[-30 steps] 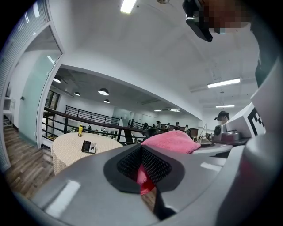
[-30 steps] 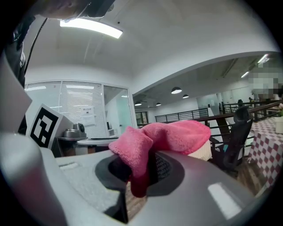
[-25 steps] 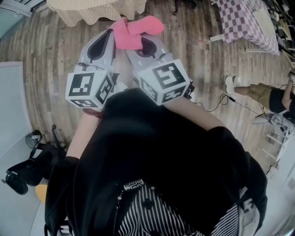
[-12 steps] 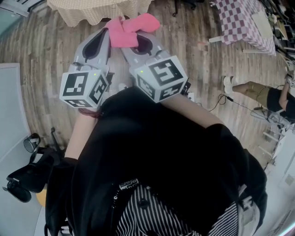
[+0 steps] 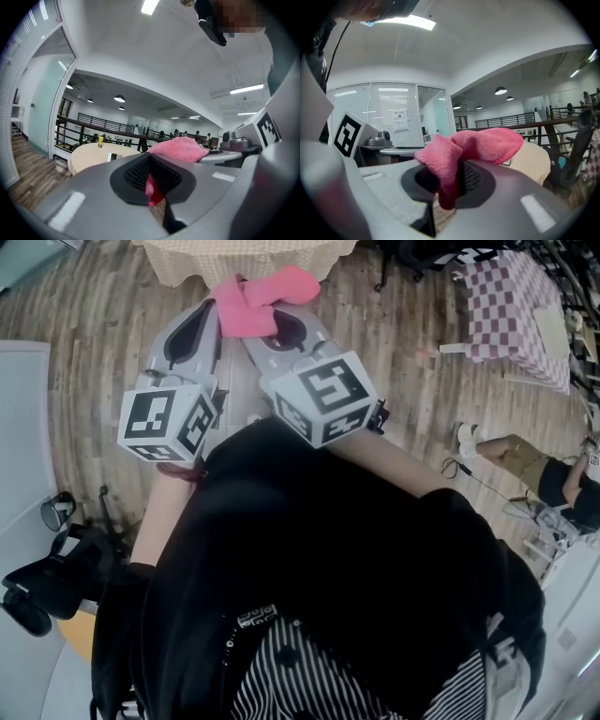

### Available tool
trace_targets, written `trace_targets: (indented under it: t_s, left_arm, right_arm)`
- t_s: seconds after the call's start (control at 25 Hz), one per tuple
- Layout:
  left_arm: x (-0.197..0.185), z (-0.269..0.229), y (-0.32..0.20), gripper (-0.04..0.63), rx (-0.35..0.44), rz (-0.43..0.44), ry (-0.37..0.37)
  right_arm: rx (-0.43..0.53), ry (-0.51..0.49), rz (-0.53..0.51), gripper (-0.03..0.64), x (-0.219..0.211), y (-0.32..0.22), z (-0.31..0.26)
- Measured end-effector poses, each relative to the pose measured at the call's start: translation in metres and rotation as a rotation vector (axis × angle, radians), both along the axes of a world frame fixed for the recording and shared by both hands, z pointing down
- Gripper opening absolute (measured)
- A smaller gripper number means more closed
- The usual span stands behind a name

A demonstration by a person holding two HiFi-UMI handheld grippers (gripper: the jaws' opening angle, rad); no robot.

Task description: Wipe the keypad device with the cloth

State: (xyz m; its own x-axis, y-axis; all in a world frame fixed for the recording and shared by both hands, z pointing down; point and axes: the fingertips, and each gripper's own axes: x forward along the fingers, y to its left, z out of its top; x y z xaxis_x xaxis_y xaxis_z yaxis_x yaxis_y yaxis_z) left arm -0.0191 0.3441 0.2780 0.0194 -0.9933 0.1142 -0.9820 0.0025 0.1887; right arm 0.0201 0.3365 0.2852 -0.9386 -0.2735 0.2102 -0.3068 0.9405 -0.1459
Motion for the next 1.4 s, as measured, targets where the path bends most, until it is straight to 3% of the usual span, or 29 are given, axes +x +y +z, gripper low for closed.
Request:
trace_targets:
  t_s: [0.28, 0.52, 0.84, 1.16, 1.4]
  left_arm:
    - [-0.043, 0.011, -0.070, -0.002, -0.008, -0.013, 0.014]
    - [-0.069, 0.009, -0.165, -0.002, -0.015, -0.018, 0.012]
    - [-0.101, -0.028, -0.270, -0.002, -0.017, -0.066, -0.022]
    - [-0.108, -0.021, -0.327, -0.002, -0.061, -0.088, -0.027]
    - [-0.104, -0.021, -0.359, -0.002, -0.089, -0.040, -0.039]
  right_arm:
    - [-0.016, 0.002, -0.009, 0.067, -0.044, -0.072, 0.010]
    - [-0.001, 0.002, -0.009, 0.067, -0.070, -0.167, 0.009]
    - [0.000, -0.064, -0.096, 0.067, -0.102, -0.270, -0.027]
    - [-0.059, -0.079, -0.162, 0.067, -0.110, -0.328, -0.019]
    - [-0.097, -0.100, -0.127, 0.067, -0.107, -0.357, -0.017]
